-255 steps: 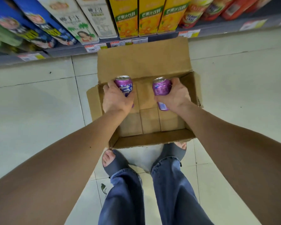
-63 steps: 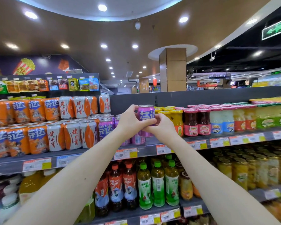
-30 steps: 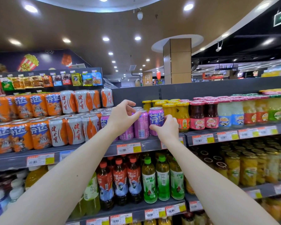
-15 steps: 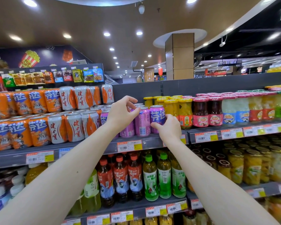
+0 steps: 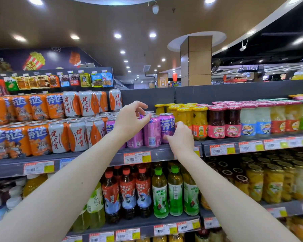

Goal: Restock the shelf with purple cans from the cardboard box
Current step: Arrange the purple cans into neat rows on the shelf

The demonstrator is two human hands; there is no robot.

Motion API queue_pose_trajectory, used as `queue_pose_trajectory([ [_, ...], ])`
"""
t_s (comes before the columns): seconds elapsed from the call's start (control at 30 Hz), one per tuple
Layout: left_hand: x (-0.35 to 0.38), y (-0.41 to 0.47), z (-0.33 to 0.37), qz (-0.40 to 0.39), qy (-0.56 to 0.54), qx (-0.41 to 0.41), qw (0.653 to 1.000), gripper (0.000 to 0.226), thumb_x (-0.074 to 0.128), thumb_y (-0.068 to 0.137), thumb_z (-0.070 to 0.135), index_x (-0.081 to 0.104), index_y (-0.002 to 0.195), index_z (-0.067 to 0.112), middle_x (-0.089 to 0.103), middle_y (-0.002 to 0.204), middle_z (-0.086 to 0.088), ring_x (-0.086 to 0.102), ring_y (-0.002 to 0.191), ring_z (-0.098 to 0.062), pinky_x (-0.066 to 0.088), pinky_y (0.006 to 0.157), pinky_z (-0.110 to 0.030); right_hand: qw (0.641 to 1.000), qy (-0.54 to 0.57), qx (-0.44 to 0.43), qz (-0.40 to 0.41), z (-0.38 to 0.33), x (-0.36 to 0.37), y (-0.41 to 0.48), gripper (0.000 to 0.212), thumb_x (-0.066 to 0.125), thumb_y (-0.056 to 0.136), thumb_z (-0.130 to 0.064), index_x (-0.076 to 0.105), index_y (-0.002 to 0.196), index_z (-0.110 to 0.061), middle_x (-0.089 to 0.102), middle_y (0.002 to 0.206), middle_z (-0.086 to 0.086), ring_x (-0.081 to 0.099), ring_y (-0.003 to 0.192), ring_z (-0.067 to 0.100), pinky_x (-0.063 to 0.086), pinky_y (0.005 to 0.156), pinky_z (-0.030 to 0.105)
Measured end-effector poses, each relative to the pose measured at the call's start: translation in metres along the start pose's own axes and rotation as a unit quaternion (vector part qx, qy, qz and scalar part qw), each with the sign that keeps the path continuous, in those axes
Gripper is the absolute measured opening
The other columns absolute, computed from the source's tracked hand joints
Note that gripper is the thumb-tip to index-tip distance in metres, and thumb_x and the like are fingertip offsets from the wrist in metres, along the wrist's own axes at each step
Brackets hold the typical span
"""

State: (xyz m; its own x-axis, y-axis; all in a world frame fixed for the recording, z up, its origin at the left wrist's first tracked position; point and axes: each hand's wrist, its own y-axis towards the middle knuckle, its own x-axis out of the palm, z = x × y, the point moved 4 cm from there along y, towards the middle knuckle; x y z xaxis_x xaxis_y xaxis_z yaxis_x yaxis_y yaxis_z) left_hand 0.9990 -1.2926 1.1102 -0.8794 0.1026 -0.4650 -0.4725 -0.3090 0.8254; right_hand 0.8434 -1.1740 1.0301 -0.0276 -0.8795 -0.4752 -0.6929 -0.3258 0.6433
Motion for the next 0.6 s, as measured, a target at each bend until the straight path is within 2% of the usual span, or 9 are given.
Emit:
queue_pose_trajectory([
  [0.23, -0.004, 0.004, 0.000, 0.026, 0.000, 0.006, 1.000, 0.024, 0.076, 0.090, 0.033, 0.069, 0.112, 0.026, 0.069, 0.089, 0.015, 0.065, 0.090, -0.012, 0.058, 0.083, -0.041, 0.996, -0.076, -0.033, 0.009, -0.010, 0.003, 0.005, 0.051, 0.081, 0.082, -0.045, 0.054, 0.113, -0.016, 0.068, 0.109, 0.004, 0.070, 0.098, 0.021, 0.045, 0.061, 0.027],
  [0.33, -0.006, 0.005, -0.003, 0.027, 0.004, 0.005, 1.000, 0.025, 0.076, 0.091, 0.034, 0.068, 0.113, 0.026, 0.069, 0.090, 0.014, 0.065, 0.091, -0.009, 0.059, 0.082, -0.039, 0.996, -0.079, -0.028, -0.003, -0.006, 0.004, 0.007, 0.050, 0.079, 0.083, -0.047, 0.056, 0.114, -0.014, 0.070, 0.111, 0.005, 0.070, 0.099, 0.023, 0.051, 0.066, 0.030],
  [0.43, -0.008, 0.006, -0.007, 0.028, 0.003, 0.000, 1.000, 0.025, 0.076, 0.090, 0.034, 0.068, 0.113, 0.028, 0.069, 0.091, 0.014, 0.065, 0.091, -0.009, 0.058, 0.082, -0.035, 0.998, -0.055, -0.039, 0.003, -0.003, 0.000, 0.009, 0.046, 0.079, 0.084, -0.044, 0.058, 0.112, -0.014, 0.070, 0.109, 0.004, 0.070, 0.098, 0.022, 0.046, 0.064, 0.025],
  [0.53, -0.012, 0.008, -0.011, 0.032, 0.011, 0.002, 0.999, 0.024, 0.076, 0.090, 0.034, 0.067, 0.111, 0.029, 0.069, 0.090, 0.014, 0.065, 0.091, -0.010, 0.057, 0.081, -0.034, 0.994, -0.012, -0.101, 0.047, -0.006, -0.016, 0.018, 0.036, 0.079, 0.086, -0.036, 0.062, 0.111, -0.016, 0.068, 0.102, 0.001, 0.067, 0.092, 0.021, 0.042, 0.058, 0.024],
  [0.6, -0.014, 0.009, -0.014, 0.037, 0.010, -0.001, 0.999, 0.023, 0.077, 0.090, 0.033, 0.067, 0.110, 0.030, 0.070, 0.090, 0.014, 0.066, 0.090, -0.011, 0.057, 0.081, -0.033, 0.984, -0.011, -0.162, 0.072, -0.010, -0.028, 0.028, 0.041, 0.081, 0.084, -0.033, 0.066, 0.117, -0.015, 0.067, 0.107, 0.003, 0.064, 0.097, 0.023, 0.049, 0.068, 0.030],
])
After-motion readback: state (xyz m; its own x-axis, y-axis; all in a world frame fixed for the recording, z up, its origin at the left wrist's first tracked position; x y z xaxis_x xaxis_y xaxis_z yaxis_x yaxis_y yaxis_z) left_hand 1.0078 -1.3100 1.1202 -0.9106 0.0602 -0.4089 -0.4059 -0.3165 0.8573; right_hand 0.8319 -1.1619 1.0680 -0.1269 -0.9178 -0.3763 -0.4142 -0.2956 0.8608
